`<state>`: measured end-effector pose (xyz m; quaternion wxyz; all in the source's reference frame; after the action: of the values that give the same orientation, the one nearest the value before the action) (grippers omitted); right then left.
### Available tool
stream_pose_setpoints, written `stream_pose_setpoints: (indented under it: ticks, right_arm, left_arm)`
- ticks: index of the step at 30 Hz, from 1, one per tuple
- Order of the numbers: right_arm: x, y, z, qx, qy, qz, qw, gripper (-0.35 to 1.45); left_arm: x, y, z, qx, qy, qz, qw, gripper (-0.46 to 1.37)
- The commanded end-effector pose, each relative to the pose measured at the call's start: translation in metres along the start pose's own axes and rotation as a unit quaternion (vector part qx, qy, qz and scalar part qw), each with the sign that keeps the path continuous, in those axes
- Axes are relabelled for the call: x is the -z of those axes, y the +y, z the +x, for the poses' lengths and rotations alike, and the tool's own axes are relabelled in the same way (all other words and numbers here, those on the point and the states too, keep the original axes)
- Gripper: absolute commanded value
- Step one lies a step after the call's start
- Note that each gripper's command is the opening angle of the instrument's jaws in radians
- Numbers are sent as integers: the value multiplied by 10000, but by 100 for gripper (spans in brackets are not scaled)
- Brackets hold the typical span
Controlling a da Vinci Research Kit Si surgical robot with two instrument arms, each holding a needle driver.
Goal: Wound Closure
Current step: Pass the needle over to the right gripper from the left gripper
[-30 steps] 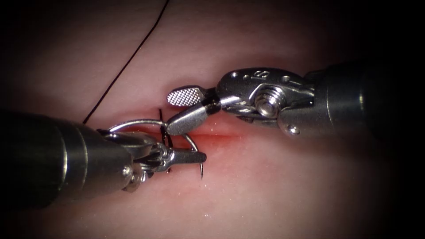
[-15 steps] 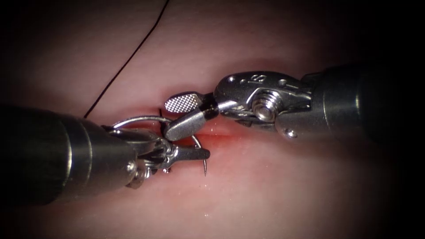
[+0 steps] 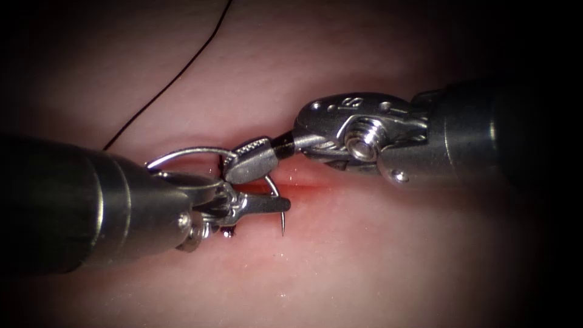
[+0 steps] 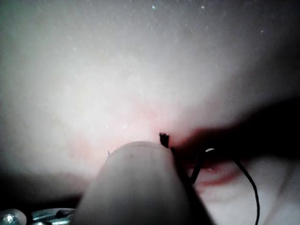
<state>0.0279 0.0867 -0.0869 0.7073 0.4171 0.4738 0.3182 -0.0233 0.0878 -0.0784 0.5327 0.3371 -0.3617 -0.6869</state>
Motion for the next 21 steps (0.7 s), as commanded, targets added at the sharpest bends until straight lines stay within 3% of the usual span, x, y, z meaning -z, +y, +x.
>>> stream_pose_setpoints:
  ticks: [1, 3, 4, 8, 16, 21]
  right_arm:
    - [0, 1, 0, 32, 18, -80, 10000, -35]
    - [1, 3, 1, 58, 56, -140, 9999, -35]
    - [1, 4, 2, 57, 68, -170, 9998, -35]
    - [4, 6, 3, 51, 153, -230, 9996, -35]
    - [16, 7, 12, -58, 514, -443, 9977, -35]
    - [26, 9, 14, -109, 787, -529, 9954, -35]
  left_arm:
    - [0, 0, -2, 331, -73, 41, 9994, -24]
    - [0, 1, -2, 659, -273, 228, 9972, 7]
    - [0, 1, -2, 777, -325, 282, 9960, 9]
    - [2, 2, -2, 1032, -375, 360, 9933, -1]
    - [9, 9, 2, 1238, -335, 391, 9910, 3]
    - [14, 13, 1, 1689, -388, 545, 9834, -9]
